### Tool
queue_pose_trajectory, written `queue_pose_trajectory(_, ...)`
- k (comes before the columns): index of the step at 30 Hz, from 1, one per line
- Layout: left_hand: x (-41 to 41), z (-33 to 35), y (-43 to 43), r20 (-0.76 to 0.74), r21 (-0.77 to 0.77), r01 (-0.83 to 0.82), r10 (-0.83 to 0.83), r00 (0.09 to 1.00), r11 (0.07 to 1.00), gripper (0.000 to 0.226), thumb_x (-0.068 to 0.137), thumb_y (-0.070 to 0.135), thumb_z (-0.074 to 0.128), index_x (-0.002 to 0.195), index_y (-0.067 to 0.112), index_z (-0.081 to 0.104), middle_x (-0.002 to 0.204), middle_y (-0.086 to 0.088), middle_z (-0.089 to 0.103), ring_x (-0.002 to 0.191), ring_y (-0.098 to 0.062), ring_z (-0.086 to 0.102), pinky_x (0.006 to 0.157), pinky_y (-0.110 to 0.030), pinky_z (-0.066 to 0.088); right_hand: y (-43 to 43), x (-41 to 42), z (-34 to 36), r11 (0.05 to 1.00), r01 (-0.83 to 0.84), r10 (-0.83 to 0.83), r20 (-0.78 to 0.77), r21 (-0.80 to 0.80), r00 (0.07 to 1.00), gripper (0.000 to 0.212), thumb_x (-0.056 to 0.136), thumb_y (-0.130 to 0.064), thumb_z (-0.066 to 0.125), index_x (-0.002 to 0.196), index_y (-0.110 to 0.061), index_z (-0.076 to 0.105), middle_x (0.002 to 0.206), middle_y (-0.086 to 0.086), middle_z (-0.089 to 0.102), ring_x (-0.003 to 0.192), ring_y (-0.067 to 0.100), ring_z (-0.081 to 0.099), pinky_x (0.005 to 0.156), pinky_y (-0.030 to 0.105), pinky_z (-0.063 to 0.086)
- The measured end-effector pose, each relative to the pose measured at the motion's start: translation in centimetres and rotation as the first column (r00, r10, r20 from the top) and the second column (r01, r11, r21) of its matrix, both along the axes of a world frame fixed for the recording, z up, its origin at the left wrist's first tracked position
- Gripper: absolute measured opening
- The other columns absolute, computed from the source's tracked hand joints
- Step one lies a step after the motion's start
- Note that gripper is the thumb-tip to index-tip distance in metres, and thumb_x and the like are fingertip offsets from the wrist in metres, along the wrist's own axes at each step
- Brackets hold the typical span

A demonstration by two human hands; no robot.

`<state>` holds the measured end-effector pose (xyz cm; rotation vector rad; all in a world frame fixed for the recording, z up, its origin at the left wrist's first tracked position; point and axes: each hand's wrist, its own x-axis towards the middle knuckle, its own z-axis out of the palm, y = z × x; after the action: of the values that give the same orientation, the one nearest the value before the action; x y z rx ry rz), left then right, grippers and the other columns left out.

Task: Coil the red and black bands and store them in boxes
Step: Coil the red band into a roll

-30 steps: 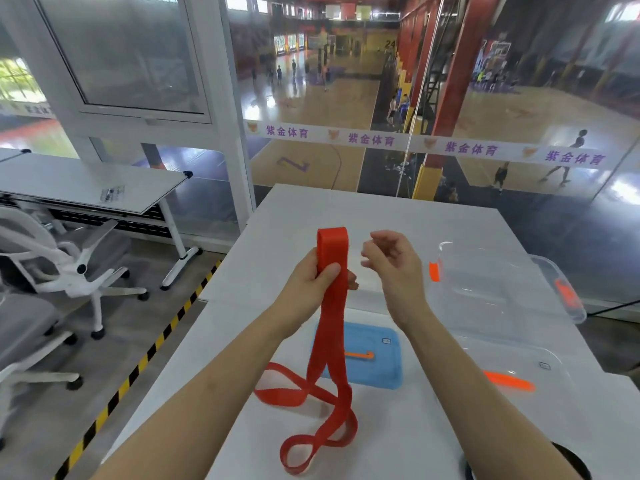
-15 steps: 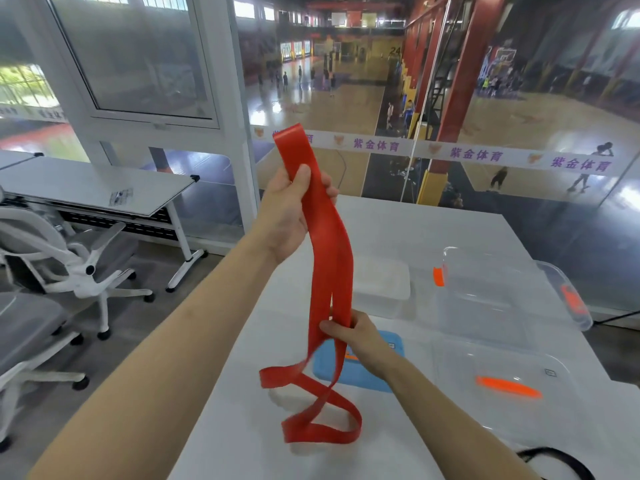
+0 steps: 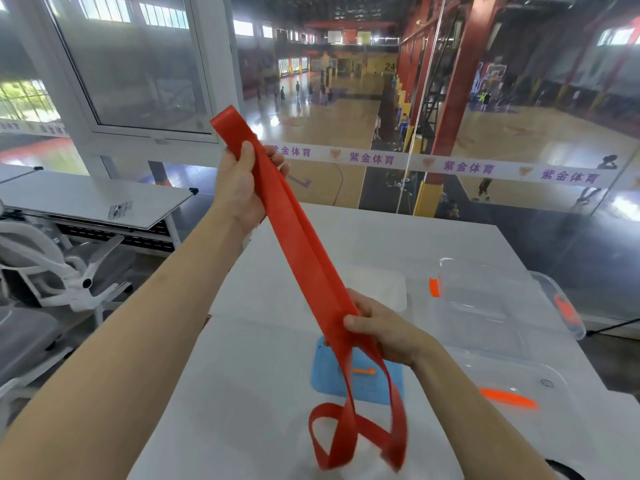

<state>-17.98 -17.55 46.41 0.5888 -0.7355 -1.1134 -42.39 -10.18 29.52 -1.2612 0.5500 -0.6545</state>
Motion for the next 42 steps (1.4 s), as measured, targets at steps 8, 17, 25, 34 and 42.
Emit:
queue_pose_trajectory(8,-1.8,0.0,-0.8,0.093,0.009,0.024,-0.025,0.995,1.000,0.016,0.111,0.021,0.037,0.121,0.010,0.045,0.089,-0.010,0.064,0.069,-0.021,0.064,0.066,-0.036,0.059,0.5,-1.4,-4.1,0.967,-0.046,0.064,-0.064,0.250,0.996,0.059,0.089,-0.056,0.076,0.109,-0.001,0.068,0.092,0.027,0.074,0.084,0.038,0.074,0.087,0.048,0.058)
queue_pose_trajectory(17,-2.9,1.3,-0.6,0.006,-0.006,0.067,-0.067,0.998,0.998,0.019,0.111,0.023,0.038,0.108,0.009,0.050,0.074,-0.004,0.068,0.064,-0.017,0.066,0.057,-0.033,0.058,0.6,-2.9,-6.5,0.989,-0.019,0.065,-0.313,0.147,0.947,0.030,0.093,-0.019,0.074,0.119,-0.004,0.072,0.114,0.027,0.073,0.114,0.041,0.067,0.116,0.057,0.045)
queue_pose_trajectory(25,0.3,2.7,-2.5,-0.101,-0.075,-0.044,0.037,0.994,0.996,0.015,0.110,0.021,0.040,0.115,0.009,0.046,0.080,-0.008,0.067,0.068,-0.021,0.065,0.069,-0.036,0.057,2.7,-4.2,-10.5,0.985,0.151,-0.102,-0.437,0.078,0.894,0.033,0.089,-0.012,0.076,0.120,-0.002,0.072,0.106,0.013,0.079,0.101,0.021,0.074,0.098,0.034,0.057)
queue_pose_trajectory(34,-0.1,-8.9,-0.2,0.413,0.074,-0.054,0.019,0.911,0.996,0.012,0.111,0.020,0.039,0.119,0.014,0.046,0.083,-0.008,0.058,0.073,-0.023,0.061,0.080,-0.045,0.055,1.7,-4.2,-7.8,0.909,0.402,-0.395,-0.082,0.107,0.915,0.026,0.090,-0.011,0.073,0.111,0.002,0.065,0.081,0.004,0.063,0.076,0.016,0.060,0.070,0.026,0.055)
queue_pose_trajectory(42,-3.7,-23.9,8.2,0.673,0.398,-0.016,-0.279,0.685,0.917,0.029,0.103,0.020,0.058,0.130,0.027,0.047,0.111,-0.009,0.068,0.089,-0.013,0.073,0.081,-0.029,0.059,1.3,-3.5,-7.8,0.892,0.412,-0.414,-0.028,0.188,0.910,0.047,0.088,-0.034,0.079,0.112,0.002,0.061,0.083,0.008,0.065,0.077,0.016,0.063,0.075,0.027,0.055)
